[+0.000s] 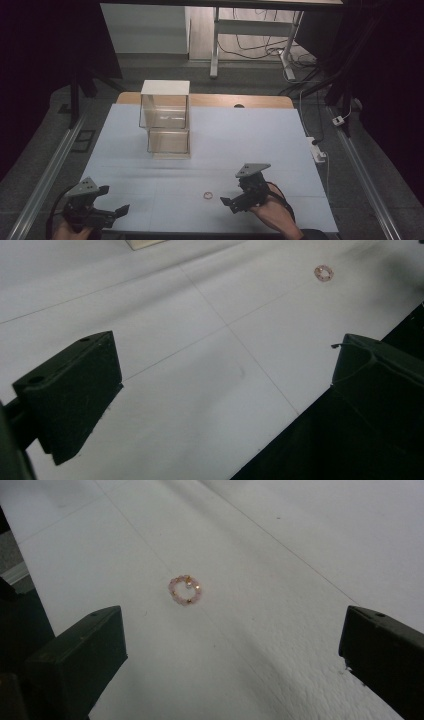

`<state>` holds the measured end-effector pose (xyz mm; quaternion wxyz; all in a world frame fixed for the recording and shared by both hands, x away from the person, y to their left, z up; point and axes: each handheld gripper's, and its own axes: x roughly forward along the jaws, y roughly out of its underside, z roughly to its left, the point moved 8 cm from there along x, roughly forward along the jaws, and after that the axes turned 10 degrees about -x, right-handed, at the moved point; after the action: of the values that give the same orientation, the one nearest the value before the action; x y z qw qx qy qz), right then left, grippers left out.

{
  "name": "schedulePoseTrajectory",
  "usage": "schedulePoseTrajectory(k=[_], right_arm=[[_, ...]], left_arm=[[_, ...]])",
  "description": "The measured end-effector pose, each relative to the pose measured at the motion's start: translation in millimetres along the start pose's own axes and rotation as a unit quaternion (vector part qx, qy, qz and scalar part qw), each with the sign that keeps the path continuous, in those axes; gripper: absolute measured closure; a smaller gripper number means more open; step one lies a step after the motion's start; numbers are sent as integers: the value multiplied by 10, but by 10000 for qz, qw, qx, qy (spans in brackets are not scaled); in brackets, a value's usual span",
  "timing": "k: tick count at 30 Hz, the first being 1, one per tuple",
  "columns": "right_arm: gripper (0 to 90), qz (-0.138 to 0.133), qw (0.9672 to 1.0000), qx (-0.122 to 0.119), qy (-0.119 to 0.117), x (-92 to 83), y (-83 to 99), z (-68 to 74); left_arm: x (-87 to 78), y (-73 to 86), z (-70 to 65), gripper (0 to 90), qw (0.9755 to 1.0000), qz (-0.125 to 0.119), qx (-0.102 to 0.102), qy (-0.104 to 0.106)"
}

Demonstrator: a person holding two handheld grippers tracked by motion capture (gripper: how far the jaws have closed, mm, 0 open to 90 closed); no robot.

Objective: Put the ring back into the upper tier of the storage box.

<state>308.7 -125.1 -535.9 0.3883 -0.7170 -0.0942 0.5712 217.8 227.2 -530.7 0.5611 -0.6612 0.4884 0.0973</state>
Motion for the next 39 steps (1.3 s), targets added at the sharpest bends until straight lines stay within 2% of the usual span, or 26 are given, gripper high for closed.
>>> schedulePoseTrajectory(k=[2,4,10,20,31,33,34,36,38,39], right_arm=[[0,32,10000,3,-19,22,-8,3],[0,139,9998,-97,-58,88,-26,5],[0,237,9994,-234,-102,207,-53,4],[0,394,9988,-281,-35,459,-118,-47],[20,652,9965,-519,42,765,-160,-63],[73,718,9956,-601,0,797,-151,-55],[215,785,9946,-677,-91,809,-140,-39],[243,841,9937,-735,-123,812,-130,-19],[413,827,9920,-925,-219,797,-141,8],[567,865,9902,-1045,-326,768,-151,48]], left_arm=[[0,0,0,0,10000,-1,-3,0],[0,0,0,0,10000,1,-2,4],[2,0,-1,0,10000,11,-1,15],[0,1,-2,0,10000,5,5,15],[-4,2,-5,0,10000,2,26,35],[-4,4,-8,0,10000,6,21,51],[-3,4,-10,0,10000,6,24,52],[-4,5,-10,0,10000,10,40,52],[-5,5,-9,0,10000,13,47,46],[-5,5,-10,0,10000,11,46,47]])
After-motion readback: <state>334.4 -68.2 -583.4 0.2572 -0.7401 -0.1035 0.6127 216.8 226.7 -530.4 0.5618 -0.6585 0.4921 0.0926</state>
